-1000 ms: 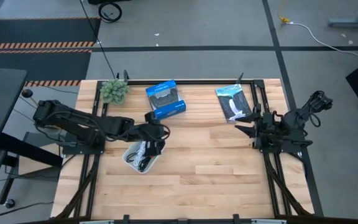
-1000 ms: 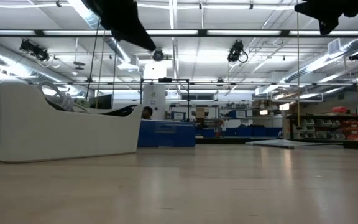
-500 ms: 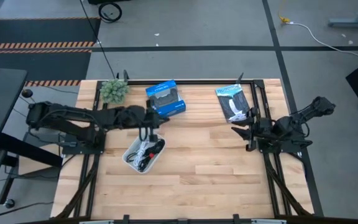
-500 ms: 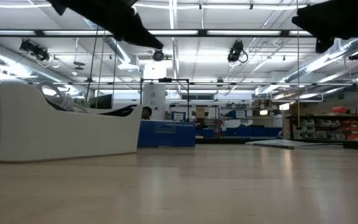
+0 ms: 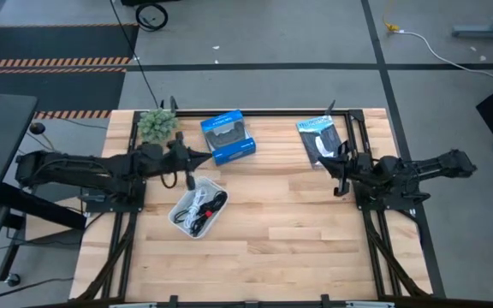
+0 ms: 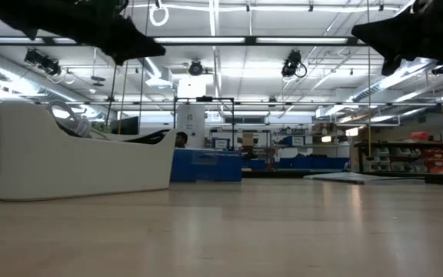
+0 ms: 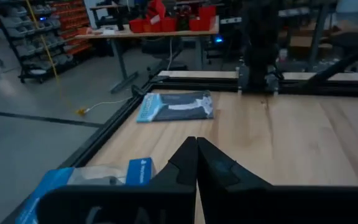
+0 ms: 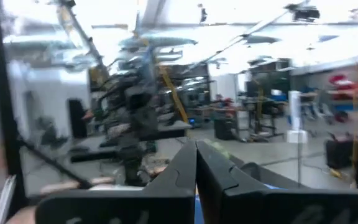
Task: Pick and place USB-C Cables
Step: Return to home position
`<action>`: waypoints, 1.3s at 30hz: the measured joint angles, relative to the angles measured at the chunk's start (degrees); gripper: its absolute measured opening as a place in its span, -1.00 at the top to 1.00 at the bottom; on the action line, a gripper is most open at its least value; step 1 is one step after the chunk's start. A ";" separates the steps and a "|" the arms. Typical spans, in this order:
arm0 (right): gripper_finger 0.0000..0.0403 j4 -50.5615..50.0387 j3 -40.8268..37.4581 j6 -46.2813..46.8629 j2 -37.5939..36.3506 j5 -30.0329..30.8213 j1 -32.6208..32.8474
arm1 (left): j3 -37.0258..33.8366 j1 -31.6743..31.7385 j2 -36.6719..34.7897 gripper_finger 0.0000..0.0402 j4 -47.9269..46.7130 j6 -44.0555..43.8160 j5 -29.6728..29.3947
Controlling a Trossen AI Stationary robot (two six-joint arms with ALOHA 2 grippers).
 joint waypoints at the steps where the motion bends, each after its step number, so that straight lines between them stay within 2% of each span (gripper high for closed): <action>1: 0.97 0.46 0.00 1.41 0.06 0.64 -0.33 | -1.02 -0.28 -0.98 0.97 0.49 -0.62 -0.07; 9: 0.84 0.46 0.00 3.36 0.06 1.57 -0.69 | -7.50 -6.62 -11.02 0.98 1.18 -4.39 -3.01; 18: 0.79 0.55 0.00 3.23 0.06 1.61 -0.69 | -15.38 -16.26 -26.86 0.98 1.48 -4.22 -4.63; 22: 0.80 0.55 0.00 3.21 0.06 1.65 -0.70 | -19.88 -17.91 -33.29 0.98 3.96 -3.16 -1.39; 28: 0.79 0.55 0.00 3.22 0.06 1.74 -0.70 | -25.84 -17.54 -42.54 0.99 4.73 -6.31 9.48; 31: 0.79 0.56 0.01 3.21 0.06 1.74 -0.70 | -26.09 -17.50 -45.42 0.96 3.03 -8.63 10.03; 36: 0.80 0.55 0.02 3.23 0.06 1.74 -0.69 | -26.09 -17.48 -45.63 0.82 3.07 -19.64 9.69; 39: 0.80 0.55 0.04 3.21 0.06 1.74 -0.70 | -26.09 -17.47 -45.62 0.78 3.01 -21.13 9.68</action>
